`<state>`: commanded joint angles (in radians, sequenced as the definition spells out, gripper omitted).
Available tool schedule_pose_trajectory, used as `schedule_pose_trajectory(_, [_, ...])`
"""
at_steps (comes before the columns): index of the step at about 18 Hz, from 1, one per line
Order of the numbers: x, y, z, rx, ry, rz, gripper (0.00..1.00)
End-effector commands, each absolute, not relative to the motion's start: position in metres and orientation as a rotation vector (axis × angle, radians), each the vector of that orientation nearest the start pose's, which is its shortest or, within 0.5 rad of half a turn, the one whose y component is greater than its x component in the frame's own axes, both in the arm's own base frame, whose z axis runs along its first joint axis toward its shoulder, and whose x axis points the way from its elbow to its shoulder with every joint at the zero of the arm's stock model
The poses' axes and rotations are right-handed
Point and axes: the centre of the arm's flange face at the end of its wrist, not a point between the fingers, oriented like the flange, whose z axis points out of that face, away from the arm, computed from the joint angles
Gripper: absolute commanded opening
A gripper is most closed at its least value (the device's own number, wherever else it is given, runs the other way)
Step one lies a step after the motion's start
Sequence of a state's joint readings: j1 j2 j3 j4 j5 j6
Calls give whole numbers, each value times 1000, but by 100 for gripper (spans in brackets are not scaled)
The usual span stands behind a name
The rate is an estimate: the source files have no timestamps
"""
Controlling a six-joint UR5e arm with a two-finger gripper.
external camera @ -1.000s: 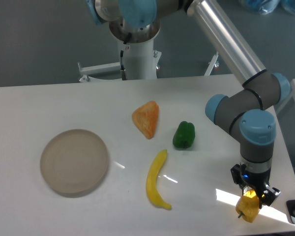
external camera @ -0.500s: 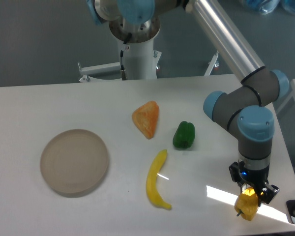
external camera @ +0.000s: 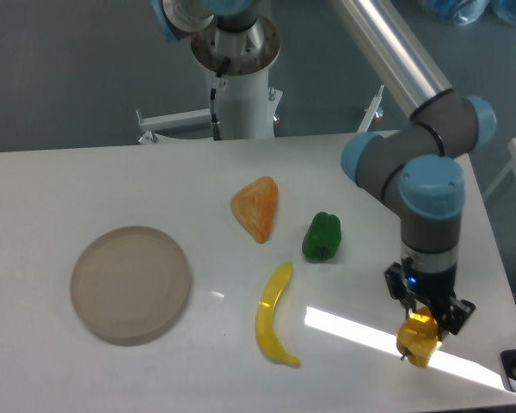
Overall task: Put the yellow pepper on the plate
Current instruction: 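Carry the yellow pepper over the banana toward the beige plate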
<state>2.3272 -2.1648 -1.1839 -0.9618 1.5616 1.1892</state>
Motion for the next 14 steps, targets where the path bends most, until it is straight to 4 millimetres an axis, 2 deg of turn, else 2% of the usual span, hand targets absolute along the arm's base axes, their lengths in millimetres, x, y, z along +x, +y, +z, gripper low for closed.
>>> schedule_pose_trajectory(2, [-391,630,391,-2813,519,442,45])
schedule_pose_trajectory(4, [-353,630,396,-2818,434,399,45])
schedule_pose_trajectory(11, [-210,641,405,-2810,158,249,45])
schedule_pose_trajectory(14, [-156,646,404,-2806,39,189,45])
